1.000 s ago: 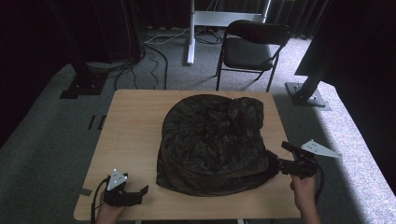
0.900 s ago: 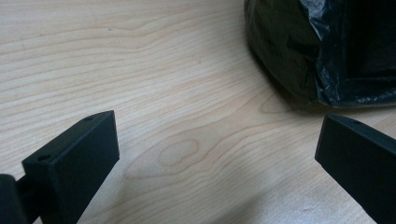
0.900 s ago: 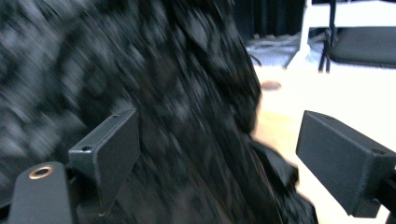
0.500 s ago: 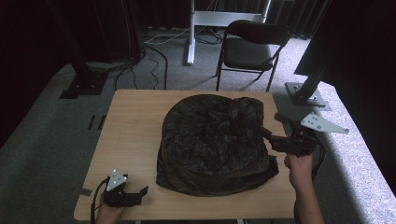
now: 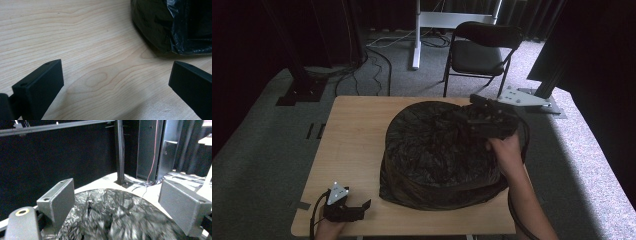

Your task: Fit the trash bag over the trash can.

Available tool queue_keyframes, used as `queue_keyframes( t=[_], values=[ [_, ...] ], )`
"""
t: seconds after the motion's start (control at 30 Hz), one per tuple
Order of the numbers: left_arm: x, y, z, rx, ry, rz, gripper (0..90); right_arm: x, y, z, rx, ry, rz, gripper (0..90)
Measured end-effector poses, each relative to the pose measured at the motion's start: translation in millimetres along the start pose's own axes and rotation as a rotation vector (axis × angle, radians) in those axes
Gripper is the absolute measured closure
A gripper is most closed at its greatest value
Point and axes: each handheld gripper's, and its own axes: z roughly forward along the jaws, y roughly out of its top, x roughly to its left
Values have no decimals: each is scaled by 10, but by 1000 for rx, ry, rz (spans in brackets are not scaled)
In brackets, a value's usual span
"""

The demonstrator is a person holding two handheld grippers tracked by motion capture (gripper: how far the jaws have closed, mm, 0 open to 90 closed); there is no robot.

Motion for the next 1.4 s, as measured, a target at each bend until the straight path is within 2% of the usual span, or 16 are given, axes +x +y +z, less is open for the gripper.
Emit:
queue_keyframes(
  t=[0.13, 0.23, 0.27, 0.3, 0.4, 0.43, 0.5, 0.53, 0.63, 0.8, 0.9, 1.1, 1.13, 1.27, 1.37, 1.4],
  values=[
    [-3, -2, -3, 3, -1, 7, 0, 24, 7, 192, 42, -1, -12, 130],
    [-9, -3, -8, 3, 3, 15, 0, 37, -10, 349, 124, -19, -23, 130],
    [-12, -3, -9, 2, 7, 16, 0, 43, -29, 445, 178, -21, -33, 130],
    [-13, -3, -10, 1, 4, 16, 0, 43, -29, 445, 178, -21, -33, 130],
    [-13, -2, -8, 4, 3, 18, 0, 34, -80, 649, 314, -24, -29, 130],
    [-14, -1, -6, 7, 6, 20, 0, 34, -80, 649, 314, -24, -29, 130],
    [-18, 0, -6, 6, 2, 25, 0, 52, -131, 784, 417, -32, -41, 130],
    [-21, 0, -4, 8, 7, 27, 0, 52, -131, 784, 417, -32, -41, 129],
    [-21, 0, -4, 8, 7, 27, 0, 53, -205, 918, 536, -2, -40, 129],
    [-15, 1, -3, 10, 2, 24, 0, 95, -345, 1145, 746, 0, -97, 136],
    [-22, 0, -1, 11, 3, 29, 0, 109, -369, 1194, 797, -4, -119, 141],
    [-26, 1, 3, 15, 6, 33, 0, 134, -488, 1366, 950, -36, -177, 141],
    [-26, 0, 2, 16, 7, 32, 0, 147, -530, 1424, 984, -39, -204, 141],
    [-24, 1, 2, 17, 3, 31, 0, 136, -586, 1503, 1016, -10, -195, 141],
    [-23, 0, 2, 19, 1, 32, 0, 128, -683, 1580, 1089, -29, -224, 141],
    [-22, 0, 2, 20, 3, 30, 0, 136, -768, 1618, 1140, -3, -227, 141]
  ],
)
